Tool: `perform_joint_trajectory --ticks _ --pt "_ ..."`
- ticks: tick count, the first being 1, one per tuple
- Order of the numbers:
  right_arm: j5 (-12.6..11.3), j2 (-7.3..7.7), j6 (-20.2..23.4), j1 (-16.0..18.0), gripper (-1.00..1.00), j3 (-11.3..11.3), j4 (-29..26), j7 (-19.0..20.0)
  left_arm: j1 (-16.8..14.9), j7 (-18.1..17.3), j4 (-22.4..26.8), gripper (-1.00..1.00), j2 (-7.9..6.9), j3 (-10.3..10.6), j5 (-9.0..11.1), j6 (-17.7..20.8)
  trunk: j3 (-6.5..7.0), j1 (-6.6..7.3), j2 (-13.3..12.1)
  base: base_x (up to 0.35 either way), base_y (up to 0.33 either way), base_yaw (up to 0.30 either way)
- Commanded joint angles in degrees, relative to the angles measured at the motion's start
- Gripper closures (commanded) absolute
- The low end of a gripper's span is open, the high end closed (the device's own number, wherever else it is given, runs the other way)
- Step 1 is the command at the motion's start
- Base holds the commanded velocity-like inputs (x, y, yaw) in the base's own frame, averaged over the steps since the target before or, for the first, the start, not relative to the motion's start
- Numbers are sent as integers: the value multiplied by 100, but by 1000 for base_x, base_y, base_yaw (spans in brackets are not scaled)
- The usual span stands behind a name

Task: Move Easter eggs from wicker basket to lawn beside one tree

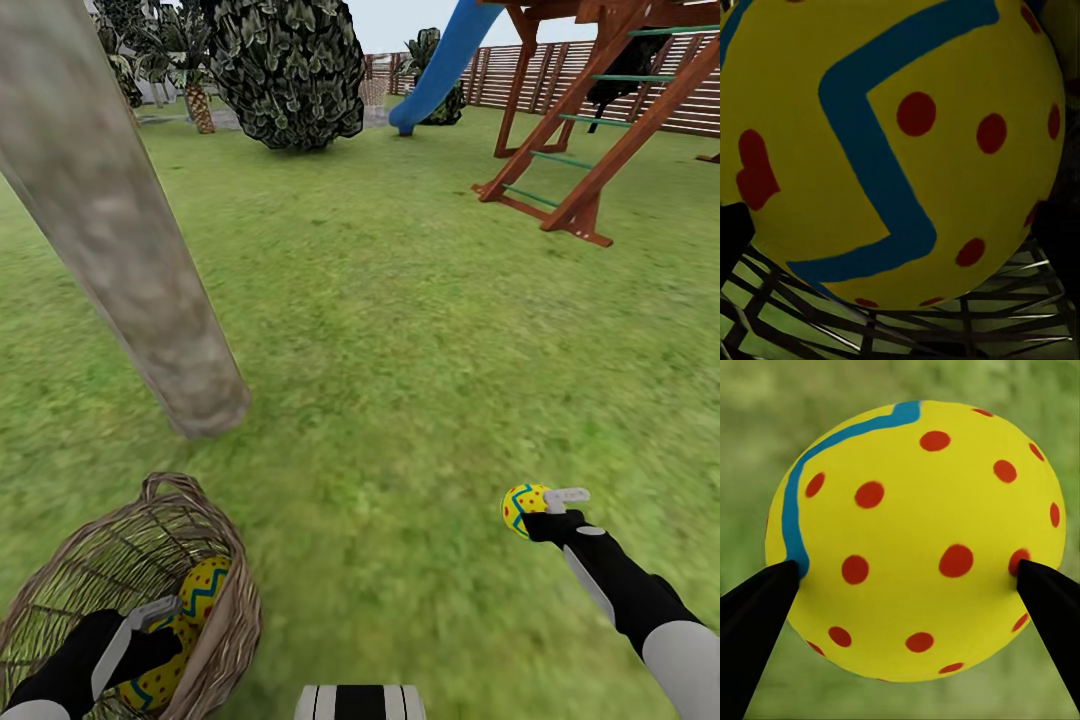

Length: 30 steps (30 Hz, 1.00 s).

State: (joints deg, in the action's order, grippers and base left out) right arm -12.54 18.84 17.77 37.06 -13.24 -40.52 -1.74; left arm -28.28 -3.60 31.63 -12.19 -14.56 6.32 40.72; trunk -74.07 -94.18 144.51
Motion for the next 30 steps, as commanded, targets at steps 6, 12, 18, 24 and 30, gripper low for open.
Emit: perform_joint_trajectory --ticks 6,12,18,24,30 --pt "-47 4 25 3 100 -38 -9 -19 -2 8 18 100 -51 -239 27 33 -4 1 2 0 0 0" --pt "-47 5 25 3 100 -38 -9 -19 -2 20 10 100 -13 -240 22 33 -4 1 2 0 0 0" --pt "-39 5 25 3 100 -38 -9 -19 -1 26 8 100 -11 -242 19 33 -4 1 2 0 0 0" --pt "-40 1 25 3 100 -44 -9 -19 -2 35 1 100 -3 -248 18 33 -4 1 2 0 0 0" --pt "-38 0 25 3 100 -47 -4 -19 -1 35 -4 100 2 -241 18 35 -4 1 2 0 0 0"
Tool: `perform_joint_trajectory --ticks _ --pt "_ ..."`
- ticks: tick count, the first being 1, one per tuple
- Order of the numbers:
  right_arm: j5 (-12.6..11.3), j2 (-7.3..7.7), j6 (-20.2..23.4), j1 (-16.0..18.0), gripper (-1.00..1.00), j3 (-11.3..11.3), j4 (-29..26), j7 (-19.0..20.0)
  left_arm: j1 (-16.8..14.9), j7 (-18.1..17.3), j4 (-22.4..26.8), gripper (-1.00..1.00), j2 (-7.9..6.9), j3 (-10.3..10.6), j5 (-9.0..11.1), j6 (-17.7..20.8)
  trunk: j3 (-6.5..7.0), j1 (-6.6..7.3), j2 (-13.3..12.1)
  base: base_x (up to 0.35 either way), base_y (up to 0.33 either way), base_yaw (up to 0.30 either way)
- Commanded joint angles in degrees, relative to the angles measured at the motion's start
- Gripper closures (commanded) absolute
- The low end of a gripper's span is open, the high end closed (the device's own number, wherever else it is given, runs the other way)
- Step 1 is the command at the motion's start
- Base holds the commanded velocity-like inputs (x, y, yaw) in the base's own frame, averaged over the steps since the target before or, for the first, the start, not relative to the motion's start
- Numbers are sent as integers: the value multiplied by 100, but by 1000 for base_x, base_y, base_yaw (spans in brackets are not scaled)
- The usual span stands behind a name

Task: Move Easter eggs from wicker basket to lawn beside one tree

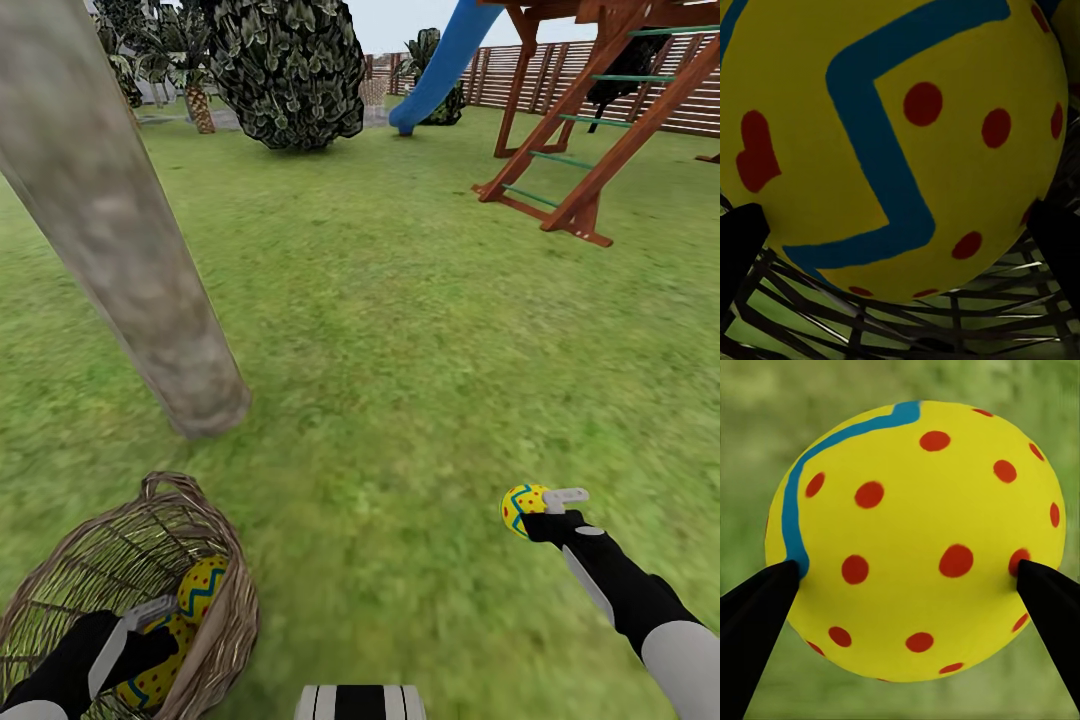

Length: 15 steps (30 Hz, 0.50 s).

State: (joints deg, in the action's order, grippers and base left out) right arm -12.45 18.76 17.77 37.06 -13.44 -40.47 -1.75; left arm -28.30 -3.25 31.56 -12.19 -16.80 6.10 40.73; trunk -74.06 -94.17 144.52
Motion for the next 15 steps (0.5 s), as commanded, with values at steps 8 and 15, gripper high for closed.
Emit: perform_joint_trajectory --ticks 8,15 --pt "-55 10 33 3 100 -27 -5 -10 0 1 -2 100 -2 -16 36 40 172 21 -9 0 0 0" --pt "-56 5 33 3 100 -27 2 -10 2 5 -6 100 6 -16 32 37 327 39 -18 0 0 0"
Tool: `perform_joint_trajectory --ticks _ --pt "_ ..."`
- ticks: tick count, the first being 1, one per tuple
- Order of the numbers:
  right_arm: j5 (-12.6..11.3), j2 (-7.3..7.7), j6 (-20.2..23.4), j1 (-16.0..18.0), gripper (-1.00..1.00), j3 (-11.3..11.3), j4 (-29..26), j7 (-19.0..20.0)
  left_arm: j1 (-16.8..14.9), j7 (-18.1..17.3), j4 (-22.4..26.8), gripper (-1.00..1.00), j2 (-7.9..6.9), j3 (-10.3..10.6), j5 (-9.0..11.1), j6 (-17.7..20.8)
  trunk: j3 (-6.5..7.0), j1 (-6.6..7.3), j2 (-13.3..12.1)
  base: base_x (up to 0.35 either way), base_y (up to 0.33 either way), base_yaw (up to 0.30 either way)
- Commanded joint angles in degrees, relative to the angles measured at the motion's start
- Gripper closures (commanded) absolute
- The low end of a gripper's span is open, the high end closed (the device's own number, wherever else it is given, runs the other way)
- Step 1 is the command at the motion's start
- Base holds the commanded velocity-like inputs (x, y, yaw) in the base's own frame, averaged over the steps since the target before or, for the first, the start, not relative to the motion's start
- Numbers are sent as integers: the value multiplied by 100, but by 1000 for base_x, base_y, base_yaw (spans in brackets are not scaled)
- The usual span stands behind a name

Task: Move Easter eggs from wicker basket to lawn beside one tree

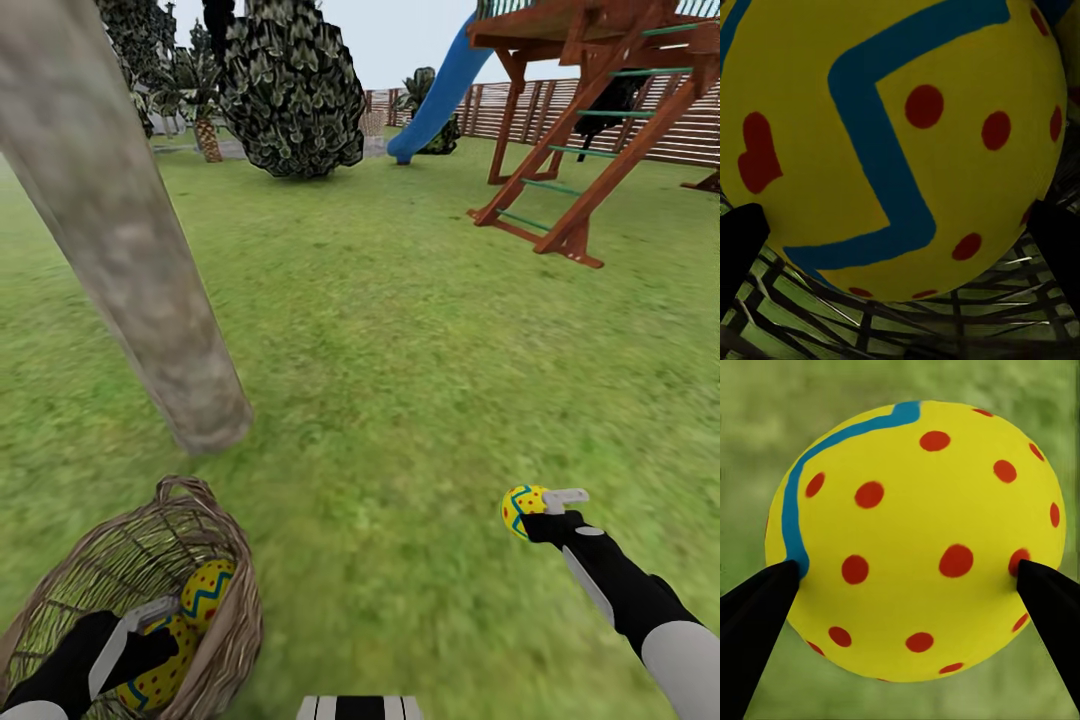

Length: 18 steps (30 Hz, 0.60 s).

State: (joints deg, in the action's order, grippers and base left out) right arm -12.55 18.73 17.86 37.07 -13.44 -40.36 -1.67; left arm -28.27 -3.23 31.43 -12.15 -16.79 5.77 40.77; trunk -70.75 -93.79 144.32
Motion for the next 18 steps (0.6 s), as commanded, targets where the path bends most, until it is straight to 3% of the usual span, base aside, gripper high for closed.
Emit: perform_joint_trajectory --ticks 1,15,18 --pt "-46 3 25 2 100 -27 -8 -18 -3 5 7 100 2 -17 65 33 18 3 0 0 0 0" --pt "-46 -115 25 2 100 -33 19 -18 -2 7 12 100 2 -17 65 28 328 40 -18 0 0 0" --pt "-46 -115 25 2 100 -84 19 -18 -1 -14 22 100 2 -17 73 28 328 40 -18 -25 0 0"
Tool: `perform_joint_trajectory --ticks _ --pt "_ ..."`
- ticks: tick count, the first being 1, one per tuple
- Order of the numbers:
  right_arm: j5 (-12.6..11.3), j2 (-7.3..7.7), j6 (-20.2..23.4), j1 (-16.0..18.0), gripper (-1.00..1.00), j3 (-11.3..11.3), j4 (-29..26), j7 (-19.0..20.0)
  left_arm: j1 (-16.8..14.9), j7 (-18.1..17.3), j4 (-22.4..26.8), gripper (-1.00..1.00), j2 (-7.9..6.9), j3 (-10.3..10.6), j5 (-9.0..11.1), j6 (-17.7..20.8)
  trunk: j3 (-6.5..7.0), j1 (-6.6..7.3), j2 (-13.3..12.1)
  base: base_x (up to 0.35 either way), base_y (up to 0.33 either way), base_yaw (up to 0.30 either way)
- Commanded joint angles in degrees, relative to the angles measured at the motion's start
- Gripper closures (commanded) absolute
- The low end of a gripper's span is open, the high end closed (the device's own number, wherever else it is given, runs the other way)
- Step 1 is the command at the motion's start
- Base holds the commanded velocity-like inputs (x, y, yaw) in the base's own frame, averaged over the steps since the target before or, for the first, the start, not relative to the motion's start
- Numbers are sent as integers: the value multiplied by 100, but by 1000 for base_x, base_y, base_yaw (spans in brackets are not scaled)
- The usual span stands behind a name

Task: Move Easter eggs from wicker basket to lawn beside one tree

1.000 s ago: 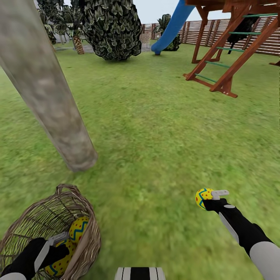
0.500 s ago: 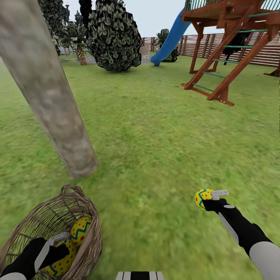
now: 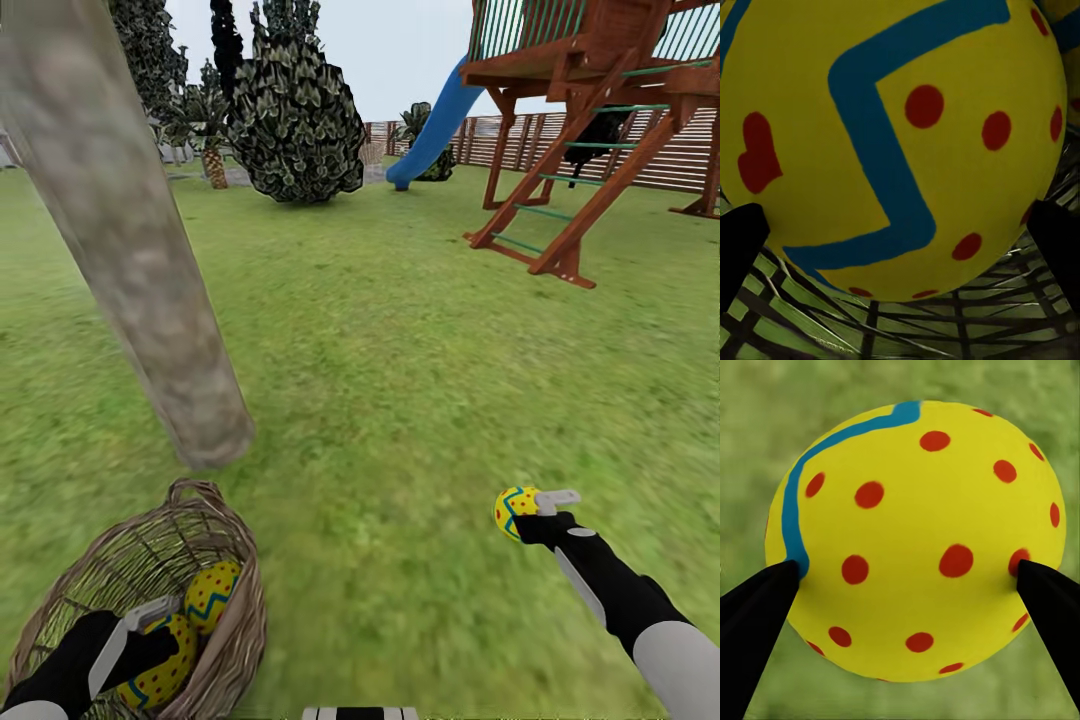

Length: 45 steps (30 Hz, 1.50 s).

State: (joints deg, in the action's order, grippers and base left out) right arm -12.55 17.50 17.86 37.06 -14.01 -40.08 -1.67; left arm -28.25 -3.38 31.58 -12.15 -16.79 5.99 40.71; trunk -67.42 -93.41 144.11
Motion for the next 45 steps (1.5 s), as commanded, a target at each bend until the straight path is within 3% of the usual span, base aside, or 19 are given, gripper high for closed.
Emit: perform_joint_trajectory --ticks 1,9,15,45 --pt "-46 9 25 3 100 -30 -9 -18 -2 -3 7 100 2 -19 51 33 -5 2 2 -247 0 0" --pt "-46 8 25 3 100 -58 -9 -18 -4 4 6 100 10 -18 51 33 -5 2 2 -148 0 0" --pt "-53 -10 19 3 100 -212 -9 -26 -3 11 0 100 10 -18 51 33 128 17 -6 0 0 0" --pt "-54 -54 25 3 100 -209 121 -15 -3 -22 15 100 2 -26 60 31 793 95 -46 0 0 0"
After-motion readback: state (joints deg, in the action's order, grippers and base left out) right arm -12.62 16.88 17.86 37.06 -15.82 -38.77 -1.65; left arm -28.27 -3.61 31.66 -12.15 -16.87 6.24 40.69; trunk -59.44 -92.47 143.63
